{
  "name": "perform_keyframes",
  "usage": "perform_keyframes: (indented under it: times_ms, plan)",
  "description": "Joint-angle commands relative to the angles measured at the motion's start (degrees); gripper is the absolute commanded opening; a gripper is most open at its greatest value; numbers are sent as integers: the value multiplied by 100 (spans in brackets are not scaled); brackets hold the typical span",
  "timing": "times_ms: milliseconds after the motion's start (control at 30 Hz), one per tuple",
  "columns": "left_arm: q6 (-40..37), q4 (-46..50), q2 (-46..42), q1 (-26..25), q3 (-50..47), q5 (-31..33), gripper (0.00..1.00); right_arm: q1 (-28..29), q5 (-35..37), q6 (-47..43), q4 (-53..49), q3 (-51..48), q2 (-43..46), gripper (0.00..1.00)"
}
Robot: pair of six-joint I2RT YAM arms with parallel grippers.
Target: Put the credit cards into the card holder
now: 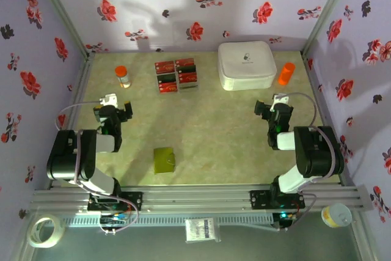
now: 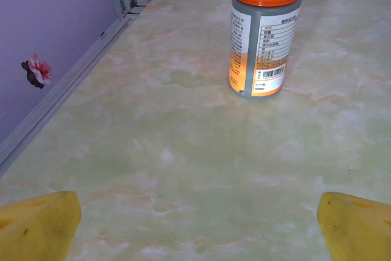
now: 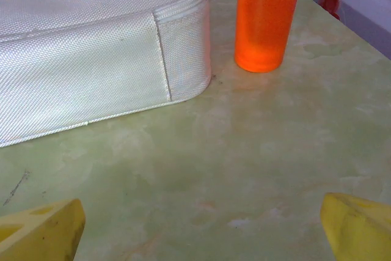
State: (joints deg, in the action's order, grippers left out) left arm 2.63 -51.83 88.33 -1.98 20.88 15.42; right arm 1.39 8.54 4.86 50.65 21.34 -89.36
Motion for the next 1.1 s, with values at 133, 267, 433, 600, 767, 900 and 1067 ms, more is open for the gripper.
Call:
perform_keyframes:
  times_ms: [133,267,433,600,767,900,1067]
  plan:
    - [62,-97,57,33,109,111,100,-33,0,-47,-73,125,11,99]
    - [58,-134,30,31,76,115,100,-33,8,-46,-73,125,15,99]
    - [62,-169,27,37,64,115,100,-33,7,-47,-73,127,15,99]
    - [97,-136,39,51,80,127,100,-33,8,-47,-73,125,15,99]
    - [98,-91,51,62,109,128,100,-42,-3,-40,-76,125,15,99]
    - [106,-67,50,57,118,127,100,-104,-92,-1,-132,176,-14,99]
    - [106,-57,54,58,126,128,100,-112,-116,14,-161,197,-19,99]
